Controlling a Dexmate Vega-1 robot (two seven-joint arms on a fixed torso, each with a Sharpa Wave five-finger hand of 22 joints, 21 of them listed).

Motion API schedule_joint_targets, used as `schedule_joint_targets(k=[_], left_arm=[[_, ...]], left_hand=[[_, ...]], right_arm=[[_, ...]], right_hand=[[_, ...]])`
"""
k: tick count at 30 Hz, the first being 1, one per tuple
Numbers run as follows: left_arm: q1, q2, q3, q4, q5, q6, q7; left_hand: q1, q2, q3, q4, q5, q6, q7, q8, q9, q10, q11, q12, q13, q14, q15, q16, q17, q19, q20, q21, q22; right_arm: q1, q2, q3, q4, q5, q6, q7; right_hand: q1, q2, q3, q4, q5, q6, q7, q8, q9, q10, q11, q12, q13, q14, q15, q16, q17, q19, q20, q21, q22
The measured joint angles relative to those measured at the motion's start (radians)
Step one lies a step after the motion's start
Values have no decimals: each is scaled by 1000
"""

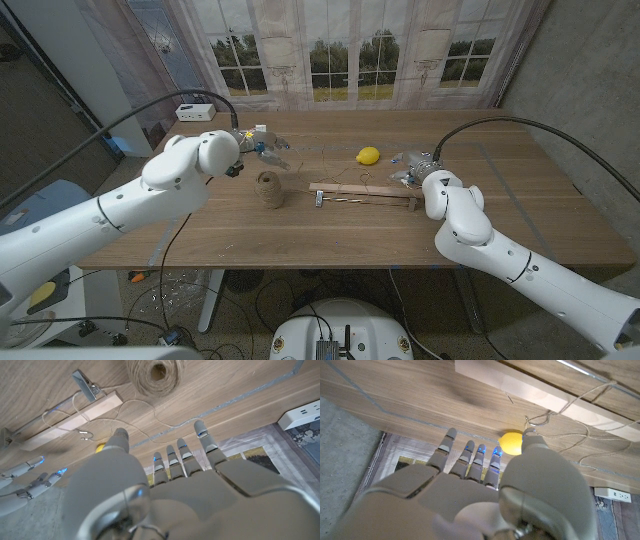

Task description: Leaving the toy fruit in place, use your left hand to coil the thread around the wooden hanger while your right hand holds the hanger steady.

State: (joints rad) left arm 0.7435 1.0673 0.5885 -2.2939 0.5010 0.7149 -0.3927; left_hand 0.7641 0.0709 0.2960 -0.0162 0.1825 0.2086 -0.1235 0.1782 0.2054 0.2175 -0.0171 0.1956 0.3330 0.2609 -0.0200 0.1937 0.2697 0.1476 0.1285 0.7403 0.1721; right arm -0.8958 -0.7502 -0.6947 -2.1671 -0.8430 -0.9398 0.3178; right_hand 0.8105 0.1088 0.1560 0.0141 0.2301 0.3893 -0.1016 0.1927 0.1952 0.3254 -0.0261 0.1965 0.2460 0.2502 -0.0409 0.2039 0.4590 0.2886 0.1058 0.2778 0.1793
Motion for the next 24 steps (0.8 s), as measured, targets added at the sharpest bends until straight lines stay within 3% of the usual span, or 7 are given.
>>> schedule_joint_targets(k=[4, 9, 10, 13, 20, 21, 24], left_arm=[[63, 1, -56, 1, -40, -55, 107], [84, 0, -74, 4, -110, -160, 274], [169, -14, -153, 36, -128, -190, 307], [214, -29, -199, 69, -174, -278, 395], [252, -53, -245, 127, -261, -459, 509], [263, -69, -265, 170, -279, -497, 525], [267, -86, -280, 217, -310, -566, 546]], left_hand=[[-23, 23, 2, 12, 0, 4, -4, 6, -5, 21, 14, 9, -8, 11, -11, 7, -6, 6, -6, -5, 0], [-45, 38, 6, 22, 0, 18, 0, 11, -10, 47, 24, 16, -15, 36, -10, 15, -17, 20, -20, -9, 0], [-48, 40, 4, 24, 0, 21, 3, 11, -10, 50, 24, 16, -17, 39, -13, 15, -19, 20, -20, -9, 0], [-54, 43, 6, 30, 0, 25, 7, 11, -10, 59, 23, 23, -19, 47, -10, 15, -24, 29, -29, -9, 0], [-75, 64, 8, 36, 0, 35, 17, 11, -15, 75, 32, 23, -27, 59, -6, 22, -32, 51, -43, -9, 0], [-77, 64, 6, 37, 0, 38, 20, 14, -15, 78, 34, 23, -28, 65, -3, 22, -33, 54, -43, -9, 0], [-85, 66, 5, 38, 0, 42, 24, 14, -15, 82, 39, 23, -32, 65, -3, 22, -38, 58, -46, -9, 0]], right_arm=[[-42, 2, 55, -5, 108, 66, -123], [-77, 9, 109, -2, 113, 69, -128], [-86, 11, 123, 1, 241, 163, -256], [-107, 20, 161, 14, 333, 237, -337], [-139, 39, 220, 51, 455, 346, -429], [-144, 43, 230, 61, 523, 411, -475], [-155, 52, 249, 80, 586, 478, -516]], right_hand=[[-6, 6, 4, 4, -9, 13, 13, 7, 0, 11, 11, 10, 0, 16, 2, 3, -5, 14, -8, 1, 0], [-14, 14, 4, 4, -15, 27, 27, 11, 0, 31, 23, 18, 0, 36, 0, 11, -10, 25, -9, 1, 0], [-14, 14, 6, 6, -16, 31, 30, 12, 0, 38, 26, 19, 0, 38, 1, 11, -10, 27, -10, 1, 0], [-19, 19, 8, 8, -16, 40, 32, 15, 0, 45, 26, 19, -1, 48, 0, 15, -14, 29, -12, 1, 0], [-19, 27, 21, 4, -24, 59, 52, 15, 0, 57, 39, 27, -5, 65, 0, 18, -21, 39, -11, 1, 0], [-19, 30, 21, 4, -24, 63, 56, 16, 0, 65, 39, 27, -5, 68, 0, 18, -22, 42, -15, 1, 0], [-19, 35, 25, 0, -24, 72, 57, 23, 0, 70, 40, 27, -5, 68, 0, 18, -23, 44, -16, 1, 0]])
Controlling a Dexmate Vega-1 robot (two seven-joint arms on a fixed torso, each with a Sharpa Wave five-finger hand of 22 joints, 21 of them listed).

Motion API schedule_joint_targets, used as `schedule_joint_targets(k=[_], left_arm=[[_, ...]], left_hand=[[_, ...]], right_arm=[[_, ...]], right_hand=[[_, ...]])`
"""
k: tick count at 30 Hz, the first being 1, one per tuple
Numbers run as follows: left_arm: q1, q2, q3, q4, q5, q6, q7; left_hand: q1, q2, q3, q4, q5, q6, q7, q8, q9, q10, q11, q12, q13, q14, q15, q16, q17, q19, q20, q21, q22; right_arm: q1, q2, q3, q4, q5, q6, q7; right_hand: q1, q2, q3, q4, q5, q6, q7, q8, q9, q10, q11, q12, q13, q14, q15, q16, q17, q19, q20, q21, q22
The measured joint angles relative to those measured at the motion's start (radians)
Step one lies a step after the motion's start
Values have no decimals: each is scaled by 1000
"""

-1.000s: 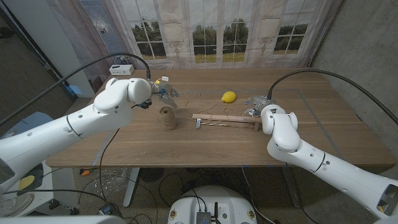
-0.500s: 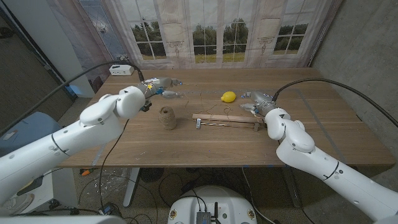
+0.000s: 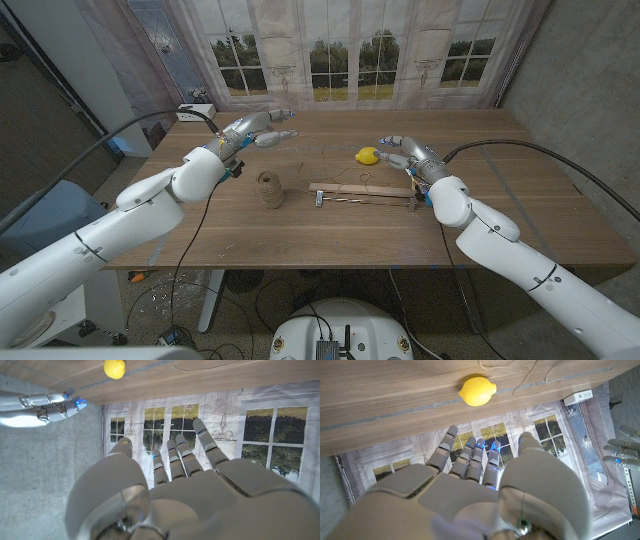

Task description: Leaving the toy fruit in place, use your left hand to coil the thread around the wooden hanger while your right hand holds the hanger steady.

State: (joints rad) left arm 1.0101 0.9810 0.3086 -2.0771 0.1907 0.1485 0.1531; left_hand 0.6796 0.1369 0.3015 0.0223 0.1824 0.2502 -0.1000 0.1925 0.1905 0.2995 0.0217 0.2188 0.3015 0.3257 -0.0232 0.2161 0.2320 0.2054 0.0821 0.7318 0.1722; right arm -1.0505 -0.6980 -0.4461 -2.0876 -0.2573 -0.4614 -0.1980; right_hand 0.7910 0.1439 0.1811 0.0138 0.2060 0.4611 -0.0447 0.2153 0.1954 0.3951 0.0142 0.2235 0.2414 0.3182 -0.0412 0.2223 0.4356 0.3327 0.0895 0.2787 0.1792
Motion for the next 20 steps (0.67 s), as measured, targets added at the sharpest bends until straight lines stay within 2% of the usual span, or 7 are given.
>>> schedule_joint_targets(k=[4, 7, 8, 10, 12, 16, 20], left_arm=[[-6, -29, -15, 81, -54, -112, 14], [-17, -44, -19, 127, -123, -243, 8], [-28, -59, -21, 169, -128, -250, 7], [-38, -70, -21, 203, -179, -338, -14], [-66, -97, -21, 285, -217, -397, -36], [-106, -125, -14, 386, -294, -510, -92], [-127, -140, -8, 435, -342, -574, -136]], left_hand=[[-8, 8, 4, 4, 0, 7, 7, 0, -4, 5, 5, 0, -5, 13, 5, 0, -4, 10, 1, 0, 0], [-16, 16, 8, 8, 0, 17, 17, 4, -5, 13, 13, 8, -9, 21, 10, 0, -9, 18, 0, -7, 0], [-16, 16, 8, 8, 0, 20, 20, 4, -5, 20, 12, 8, -9, 24, 8, 2, -9, 23, -2, -8, 0], [-16, 16, 8, 8, 0, 26, 25, 4, -5, 25, 15, 8, -13, 31, 10, 8, -13, 27, 2, -8, 0], [-21, 21, 12, 12, 0, 38, 30, 8, -5, 30, 20, 8, -14, 34, 12, 8, -14, 34, -2, -8, 0], [-31, 20, 12, 12, 0, 43, 36, 8, -5, 43, 21, 8, -19, 45, 12, 8, -18, 38, 2, -8, 0], [-36, 25, 16, 16, 0, 45, 37, 8, -5, 43, 21, 8, -19, 50, 17, 8, -18, 46, 0, -8, 0]], right_arm=[[-10, 11, 15, 18, 74, 90, -46], [-26, 31, 30, 47, 112, 141, -69], [-30, 38, 35, 55, 140, 183, -89], [-38, 50, 41, 68, 184, 245, -121], [-45, 62, 47, 80, 209, 287, -140], [-60, 92, 60, 115, 254, 376, -182], [-73, 127, 73, 159, 276, 435, -210]], right_hand=[[0, 0, 3, -3, -8, 6, 6, 0, -1, 10, 8, 0, 0, 11, 0, 0, -5, 0, 0, 0, 0], [5, 5, 9, -9, -8, 18, 11, 0, -5, 18, 7, 6, 0, 18, 0, 0, -10, 1, 1, 0, 0], [5, 5, 12, -12, -8, 21, 14, 0, -5, 22, 11, 6, 0, 21, 0, 0, -12, 3, 4, 0, 0], [5, 5, 15, -15, -8, 24, 17, 0, -5, 25, 7, 6, -2, 21, 0, 0, -14, 3, 4, 0, 0], [6, 5, 20, -20, -8, 32, 18, 6, -5, 29, 11, 6, -5, 21, 0, 0, -18, 10, 5, 0, 0], [16, -5, 28, -31, -8, 43, 25, 8, -5, 44, 15, 10, -5, 32, 0, 0, -26, 18, 11, 0, 0], [19, -14, 23, -35, -14, 59, 31, 8, -5, 59, 23, 14, -5, 32, 0, 0, -32, 20, 9, 0, 0]])
